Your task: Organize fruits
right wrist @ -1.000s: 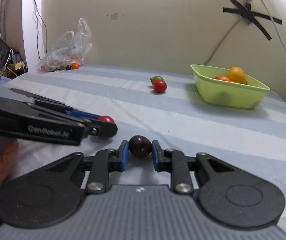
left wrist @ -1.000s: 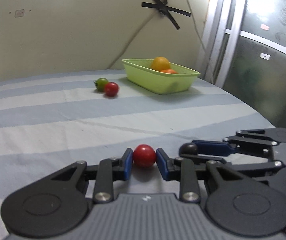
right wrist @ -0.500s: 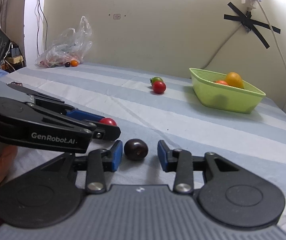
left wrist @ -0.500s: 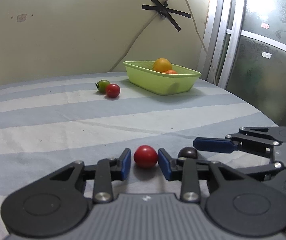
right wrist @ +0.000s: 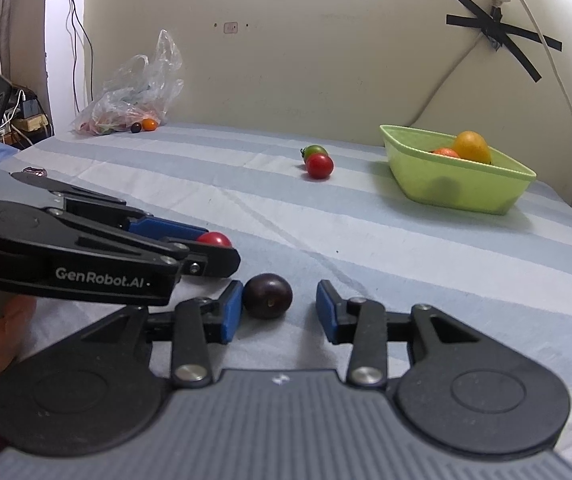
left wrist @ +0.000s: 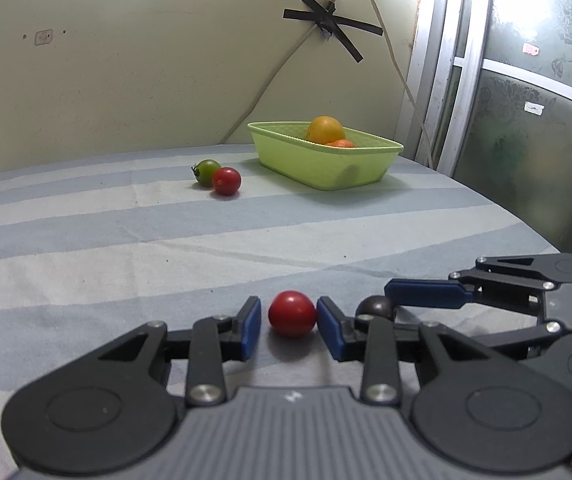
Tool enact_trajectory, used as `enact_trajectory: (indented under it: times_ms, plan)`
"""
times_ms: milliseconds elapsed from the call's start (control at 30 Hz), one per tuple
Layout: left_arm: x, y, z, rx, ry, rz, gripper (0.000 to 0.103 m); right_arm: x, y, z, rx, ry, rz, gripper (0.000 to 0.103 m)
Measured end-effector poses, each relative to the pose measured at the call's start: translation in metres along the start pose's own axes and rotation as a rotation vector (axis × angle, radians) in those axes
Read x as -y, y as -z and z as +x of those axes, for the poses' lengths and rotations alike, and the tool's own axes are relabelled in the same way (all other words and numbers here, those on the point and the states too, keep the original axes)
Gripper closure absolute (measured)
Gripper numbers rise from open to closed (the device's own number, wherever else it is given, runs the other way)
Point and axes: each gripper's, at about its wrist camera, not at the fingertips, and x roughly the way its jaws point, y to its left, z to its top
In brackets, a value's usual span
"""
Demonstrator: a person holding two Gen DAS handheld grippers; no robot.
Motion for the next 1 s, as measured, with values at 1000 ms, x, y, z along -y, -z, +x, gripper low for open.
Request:
enact_trajectory:
  times_ms: [1000]
  plan:
    - [-0.0002, 0.0004, 0.0003, 0.002, 0.000, 0.001, 0.066, 0.0005, 0.0004, -0.0004, -0.001, -0.005, 0.005, 0.059]
